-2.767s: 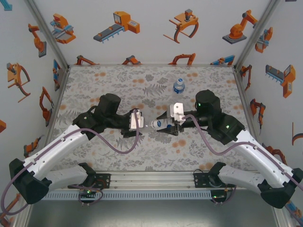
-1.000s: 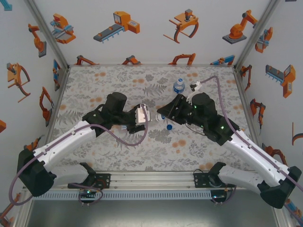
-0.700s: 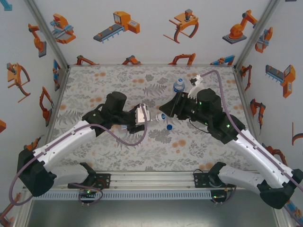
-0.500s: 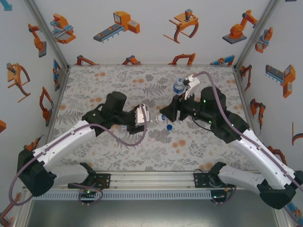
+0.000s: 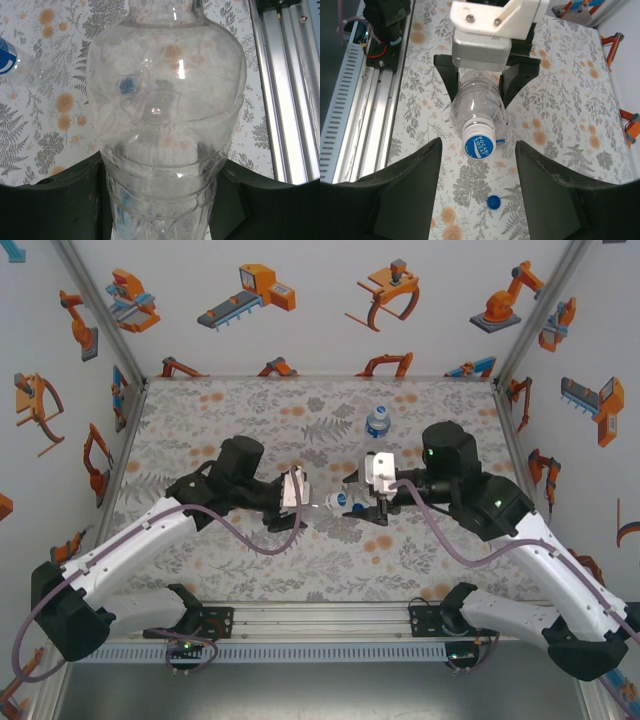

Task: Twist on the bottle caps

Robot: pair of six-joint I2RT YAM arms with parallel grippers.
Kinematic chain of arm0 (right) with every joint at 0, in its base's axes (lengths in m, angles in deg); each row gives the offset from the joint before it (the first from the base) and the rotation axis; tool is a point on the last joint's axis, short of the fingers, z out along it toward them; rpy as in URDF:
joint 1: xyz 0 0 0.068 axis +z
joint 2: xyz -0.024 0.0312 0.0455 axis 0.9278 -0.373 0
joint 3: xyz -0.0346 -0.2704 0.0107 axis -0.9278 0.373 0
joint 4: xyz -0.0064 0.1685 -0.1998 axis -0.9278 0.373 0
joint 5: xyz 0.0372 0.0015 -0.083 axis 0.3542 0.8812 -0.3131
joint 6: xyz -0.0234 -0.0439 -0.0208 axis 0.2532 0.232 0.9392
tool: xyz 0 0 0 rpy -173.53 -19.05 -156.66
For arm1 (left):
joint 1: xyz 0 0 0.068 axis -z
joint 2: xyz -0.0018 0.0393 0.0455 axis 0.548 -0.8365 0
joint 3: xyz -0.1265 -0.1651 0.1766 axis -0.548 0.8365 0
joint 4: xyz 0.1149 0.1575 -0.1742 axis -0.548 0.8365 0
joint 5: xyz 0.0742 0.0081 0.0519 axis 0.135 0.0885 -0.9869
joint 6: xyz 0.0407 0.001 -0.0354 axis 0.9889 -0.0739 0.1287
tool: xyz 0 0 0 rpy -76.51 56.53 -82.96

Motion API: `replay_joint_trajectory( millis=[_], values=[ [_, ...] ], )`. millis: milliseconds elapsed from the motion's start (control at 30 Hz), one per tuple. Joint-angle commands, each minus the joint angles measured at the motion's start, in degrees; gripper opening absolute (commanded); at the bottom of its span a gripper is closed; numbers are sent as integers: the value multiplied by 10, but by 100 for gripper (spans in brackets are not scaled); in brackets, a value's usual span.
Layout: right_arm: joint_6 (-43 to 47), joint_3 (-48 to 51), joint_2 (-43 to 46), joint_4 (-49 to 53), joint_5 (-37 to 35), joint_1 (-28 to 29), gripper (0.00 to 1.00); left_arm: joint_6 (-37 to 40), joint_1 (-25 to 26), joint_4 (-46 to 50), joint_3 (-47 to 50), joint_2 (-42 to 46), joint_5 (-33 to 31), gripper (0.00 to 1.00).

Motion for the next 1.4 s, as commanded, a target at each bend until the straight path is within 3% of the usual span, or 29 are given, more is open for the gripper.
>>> replay_joint_trajectory(
  millis=[0,300,633,800,900,1033,1167,1367],
  values=[
    [49,25,1,-15,21,2,56,8,3,12,-14,10,23,0],
    [12,64,9,-87,-8,9,45,7,4,12,-14,6,21,0],
    [-10,69,4,-98,-7,11,42,7,5,12,-14,1,20,0],
    [-73,74,-1,-112,-20,12,24,8,4,12,-16,-4,19,0],
    [-177,93,-1,-139,-35,12,16,5,5,6,-17,-10,12,0],
    [-375,128,-1,-182,-125,16,0,-5,5,-18,-12,-16,-7,0],
    [-639,126,-20,-139,-284,16,0,-21,6,-63,0,-20,-29,0],
    [-998,148,-25,-104,-369,15,0,-29,5,-97,-1,-37,-37,0]
  ],
)
